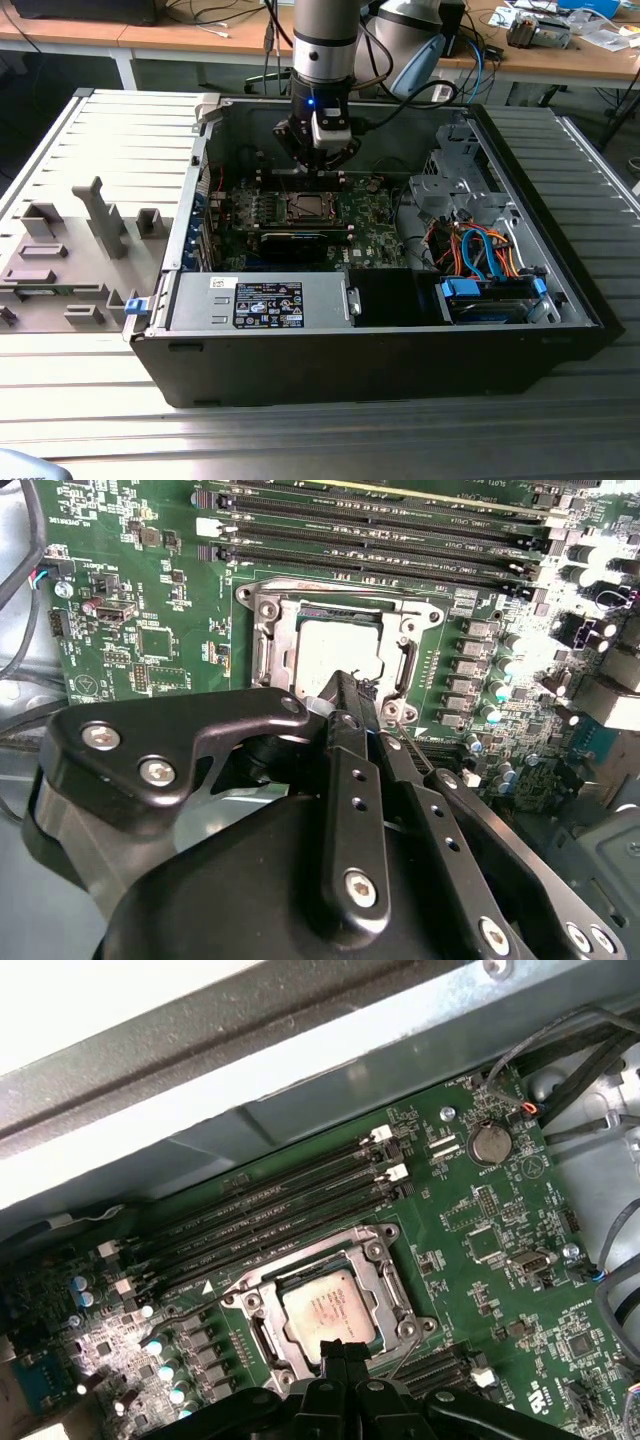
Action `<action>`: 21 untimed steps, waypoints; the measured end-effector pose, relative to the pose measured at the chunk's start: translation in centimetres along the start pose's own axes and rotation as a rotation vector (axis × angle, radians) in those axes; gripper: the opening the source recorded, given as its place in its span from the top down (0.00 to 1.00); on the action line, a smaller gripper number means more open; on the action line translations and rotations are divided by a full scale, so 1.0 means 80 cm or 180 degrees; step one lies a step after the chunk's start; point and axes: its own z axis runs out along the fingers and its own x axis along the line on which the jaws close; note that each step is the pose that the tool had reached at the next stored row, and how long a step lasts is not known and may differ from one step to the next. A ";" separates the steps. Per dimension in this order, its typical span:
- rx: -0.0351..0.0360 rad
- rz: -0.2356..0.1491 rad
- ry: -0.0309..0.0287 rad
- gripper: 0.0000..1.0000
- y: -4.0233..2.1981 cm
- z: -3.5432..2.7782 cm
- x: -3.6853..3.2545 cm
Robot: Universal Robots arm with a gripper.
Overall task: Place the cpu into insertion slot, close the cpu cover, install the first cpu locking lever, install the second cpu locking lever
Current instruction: 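Install the first cpu locking lever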
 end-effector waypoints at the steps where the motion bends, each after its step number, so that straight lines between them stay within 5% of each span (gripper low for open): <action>1: 0.0000 -0.0008 0.0000 0.89 0.0000 0.0000 0.0000; 21: -0.0002 -0.0140 -0.0007 0.89 0.0000 0.0000 0.0000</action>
